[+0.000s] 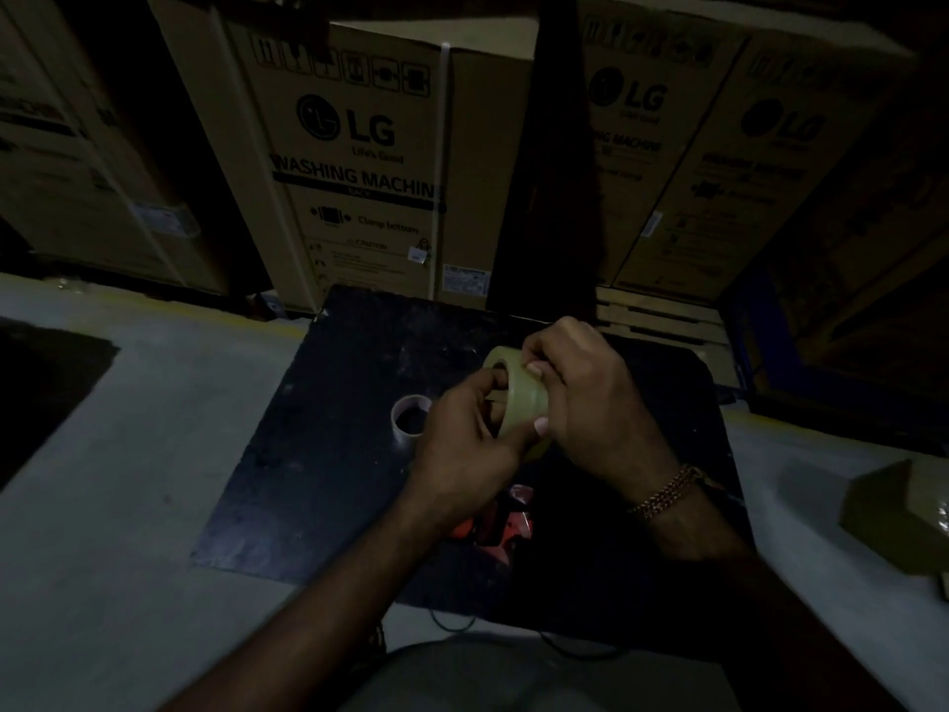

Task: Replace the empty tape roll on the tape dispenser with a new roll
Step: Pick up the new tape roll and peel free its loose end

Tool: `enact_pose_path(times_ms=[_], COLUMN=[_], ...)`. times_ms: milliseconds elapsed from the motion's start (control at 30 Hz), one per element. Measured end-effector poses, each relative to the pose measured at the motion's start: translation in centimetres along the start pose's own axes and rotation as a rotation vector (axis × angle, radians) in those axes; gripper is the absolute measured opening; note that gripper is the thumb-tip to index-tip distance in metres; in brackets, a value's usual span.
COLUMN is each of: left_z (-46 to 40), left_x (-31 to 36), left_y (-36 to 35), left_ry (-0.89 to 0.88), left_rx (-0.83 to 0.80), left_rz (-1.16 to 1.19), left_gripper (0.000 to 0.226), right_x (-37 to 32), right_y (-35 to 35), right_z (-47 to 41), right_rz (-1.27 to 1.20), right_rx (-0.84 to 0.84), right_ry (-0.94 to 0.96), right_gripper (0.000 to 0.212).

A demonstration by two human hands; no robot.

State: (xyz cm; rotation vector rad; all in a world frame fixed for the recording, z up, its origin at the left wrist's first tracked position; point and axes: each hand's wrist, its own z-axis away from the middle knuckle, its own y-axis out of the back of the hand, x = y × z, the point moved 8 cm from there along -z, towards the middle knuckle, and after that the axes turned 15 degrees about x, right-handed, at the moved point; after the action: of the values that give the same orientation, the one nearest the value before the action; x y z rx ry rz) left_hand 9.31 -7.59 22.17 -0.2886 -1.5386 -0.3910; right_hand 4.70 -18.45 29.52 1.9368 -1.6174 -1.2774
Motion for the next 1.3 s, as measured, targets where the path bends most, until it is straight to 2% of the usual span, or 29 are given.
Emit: enact_pose_path(times_ms=[67, 133, 233, 333, 433, 533, 567, 634, 734, 800, 900, 1167, 1300], left_z=[0.0, -0.1, 0.0, 0.2, 0.0, 0.0, 0.0, 0.0, 0.1, 0.4, 0.7, 1.0, 2.4], left_x=[0.3, 0.6, 1.0, 1.3, 1.2, 1.0, 0.9, 0.7, 0.5, 0.4, 0.2, 0.3, -0.2], left_y=[0.3, 0.5, 0.4, 0.4, 0.6, 1.0, 1.1, 1.3, 1.4, 1.4, 1.4, 1.9, 1.7], left_ry=[-0.048, -0.121, -0.175, -0.205, -0.182, -0.131, -0.121, -0.104, -0.088, -0.077, -0.057, -0.035, -0.048], left_rx=[-0.04, -0.073, -0.115, -0.109, -0.107, -0.087, -0.082, -0.076, -0.075, -0.081, -0.087, -0.122, -0.197], left_rz=[-0.056, -0.139, -0.205, -0.242, -0.241, -0.187, -0.171, -0.151, -0.143, -0.119, -0.079, -0.03, -0.092], left_gripper=[0.04, 0.043, 0.051, 0.059, 0.063, 0.058, 0.053, 0.048, 0.053, 0.053, 0.052, 0.057, 0.049], right_x=[0.7, 1.6, 2.6, 3.1, 2.8, 2.1, 2.0, 2.0, 2.2, 2.1, 1.3, 0.4, 1.8], right_y=[0.3, 0.6, 0.8, 0.8, 0.5, 0.7, 0.8, 0.8, 1.2, 1.5, 1.3, 0.6, 1.5], right_z=[-0.1, -0.4, -0.6, -0.5, -0.4, -0.3, -0.3, -0.1, -0.2, -0.4, -0.1, -0.4, -1.4], right_rz=[-0.093, -0.15, -0.162, -0.147, -0.117, -0.107, -0.121, -0.152, -0.154, -0.109, -0.075, -0.061, -0.121], right_rx=[-0.022, -0.093, -0.226, -0.251, -0.166, -0.085, -0.093, -0.127, -0.092, -0.041, -0.014, -0.071, -0.012], right_ry=[-0.088, -0.181, -0.289, -0.345, -0.338, -0.293, -0.295, -0.317, -0.331, -0.292, -0.217, -0.143, -0.242], right_gripper=[0.006, 0.008, 0.01, 0.012, 0.012, 0.008, 0.004, 0.011, 0.01, 0.003, 0.005, 0.008, 0.011])
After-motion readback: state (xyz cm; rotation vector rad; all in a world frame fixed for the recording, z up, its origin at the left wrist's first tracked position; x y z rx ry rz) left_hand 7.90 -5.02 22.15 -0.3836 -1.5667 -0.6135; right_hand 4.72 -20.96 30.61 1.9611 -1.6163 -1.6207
